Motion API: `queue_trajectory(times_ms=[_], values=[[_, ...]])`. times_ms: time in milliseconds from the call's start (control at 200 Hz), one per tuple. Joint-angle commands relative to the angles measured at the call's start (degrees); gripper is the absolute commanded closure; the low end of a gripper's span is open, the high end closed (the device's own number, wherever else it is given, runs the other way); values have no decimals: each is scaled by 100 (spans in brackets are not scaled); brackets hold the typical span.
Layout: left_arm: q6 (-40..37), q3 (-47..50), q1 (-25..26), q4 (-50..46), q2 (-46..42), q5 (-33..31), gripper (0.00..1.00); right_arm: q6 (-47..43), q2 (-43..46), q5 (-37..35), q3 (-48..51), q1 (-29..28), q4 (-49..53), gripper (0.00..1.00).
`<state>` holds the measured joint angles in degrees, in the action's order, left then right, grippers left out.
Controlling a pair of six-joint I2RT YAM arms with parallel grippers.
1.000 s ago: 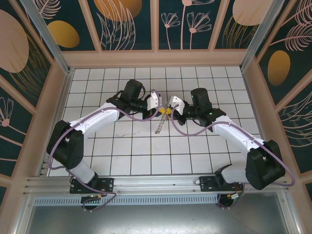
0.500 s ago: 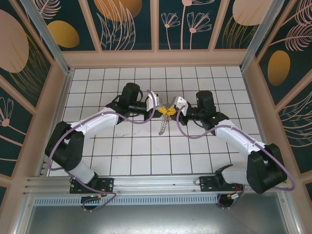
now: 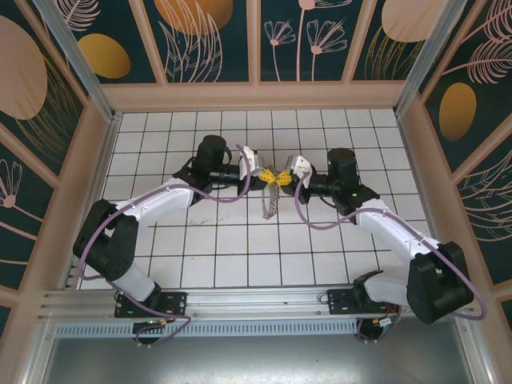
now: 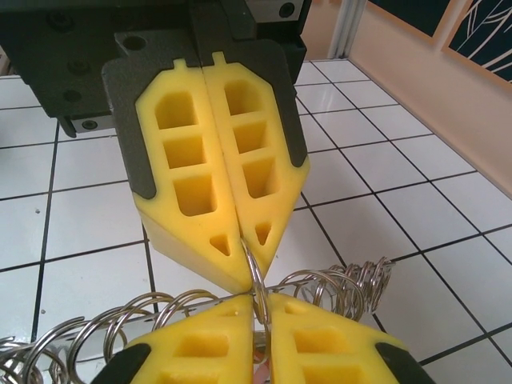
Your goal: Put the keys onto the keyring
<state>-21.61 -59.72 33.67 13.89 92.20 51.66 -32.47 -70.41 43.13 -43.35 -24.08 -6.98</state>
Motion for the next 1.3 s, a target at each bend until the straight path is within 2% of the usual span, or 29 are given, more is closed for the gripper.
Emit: queue_trajectory(times_ms=[0, 215, 510, 881, 1136, 1291], values=[[-316, -220, 88, -235, -227, 61, 100, -139, 205, -162, -62, 8, 139, 86], [-446, -237, 87, -374, -247, -102, 100, -479, 391, -631, -86, 8, 635, 81], [-494, -268, 88, -418, -247, -59, 100, -432, 468, -719, 41, 8, 653, 80], [-450, -302, 93, -389, -228, 9, 100, -200, -12, -336, 93, -159, 468, 78], [-450, -329, 94, -396, -205, -13, 100, -17, -182, -240, 226, -168, 363, 72], [-433, -356, 90, -384, -177, -5, 100, 105, -229, -161, 279, -168, 189, 71]])
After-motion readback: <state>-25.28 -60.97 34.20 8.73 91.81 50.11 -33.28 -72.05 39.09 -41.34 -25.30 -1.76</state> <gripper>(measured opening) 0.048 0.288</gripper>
